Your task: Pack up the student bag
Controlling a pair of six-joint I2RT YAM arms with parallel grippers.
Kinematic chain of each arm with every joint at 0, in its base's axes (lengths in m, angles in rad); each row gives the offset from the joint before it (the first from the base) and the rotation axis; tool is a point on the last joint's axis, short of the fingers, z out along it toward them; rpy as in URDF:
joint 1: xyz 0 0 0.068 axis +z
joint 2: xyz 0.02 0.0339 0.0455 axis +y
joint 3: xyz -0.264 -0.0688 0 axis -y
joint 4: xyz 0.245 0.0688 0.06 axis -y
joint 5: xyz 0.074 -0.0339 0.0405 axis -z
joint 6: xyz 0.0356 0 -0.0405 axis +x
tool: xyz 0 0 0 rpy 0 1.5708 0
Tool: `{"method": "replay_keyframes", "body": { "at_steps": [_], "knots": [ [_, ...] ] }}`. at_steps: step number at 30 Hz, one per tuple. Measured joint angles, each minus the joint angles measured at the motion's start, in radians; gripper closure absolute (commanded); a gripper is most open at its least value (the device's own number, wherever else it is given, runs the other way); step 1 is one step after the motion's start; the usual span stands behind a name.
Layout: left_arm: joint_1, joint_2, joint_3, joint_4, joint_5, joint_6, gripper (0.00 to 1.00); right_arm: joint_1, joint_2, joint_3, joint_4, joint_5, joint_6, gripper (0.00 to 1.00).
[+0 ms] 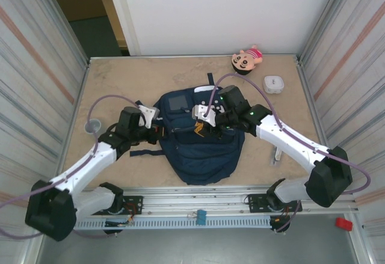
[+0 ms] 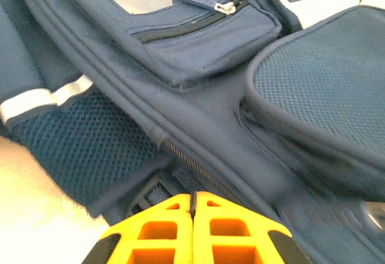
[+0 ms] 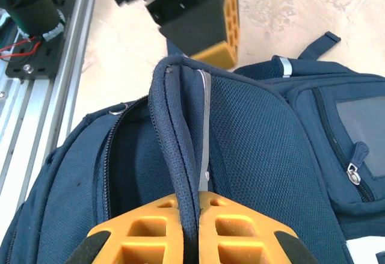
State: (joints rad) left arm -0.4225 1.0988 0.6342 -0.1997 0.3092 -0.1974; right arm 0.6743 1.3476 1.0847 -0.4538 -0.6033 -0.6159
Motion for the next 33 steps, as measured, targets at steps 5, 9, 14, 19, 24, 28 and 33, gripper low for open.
{"method": "replay_keyframes", "body": {
  "at_steps": [5, 9, 14, 19, 24, 28, 33],
  "knots": [
    [0.000, 0.022, 0.046, 0.039, 0.057, 0.055, 0.58, -0.007, 0.000, 0.000, 0.005, 0.000, 0.002, 1.00],
    [0.000, -0.097, 0.049, 0.049, 0.143, 0.175, 0.33, -0.007, 0.016, 0.004, 0.011, -0.009, 0.002, 1.00],
    [-0.024, -0.218, 0.056, 0.043, 0.250, 0.372, 0.23, -0.007, 0.046, 0.030, 0.010, -0.027, 0.003, 1.00],
    [-0.146, -0.159, 0.105, 0.014, 0.238, 0.549, 0.23, -0.007, 0.060, 0.052, 0.010, -0.027, 0.005, 1.00],
    [-0.198, 0.000, 0.163, 0.024, 0.205, 0.628, 0.46, -0.007, 0.062, 0.053, 0.010, -0.027, 0.006, 1.00],
    [-0.198, 0.060, 0.165, 0.053, 0.168, 0.645, 0.82, -0.007, 0.062, 0.053, 0.008, -0.027, 0.006, 0.91],
    [-0.180, 0.048, 0.159, 0.062, 0.139, 0.697, 0.99, -0.039, 0.040, 0.047, 0.028, -0.032, 0.037, 0.54]
  ]
}}
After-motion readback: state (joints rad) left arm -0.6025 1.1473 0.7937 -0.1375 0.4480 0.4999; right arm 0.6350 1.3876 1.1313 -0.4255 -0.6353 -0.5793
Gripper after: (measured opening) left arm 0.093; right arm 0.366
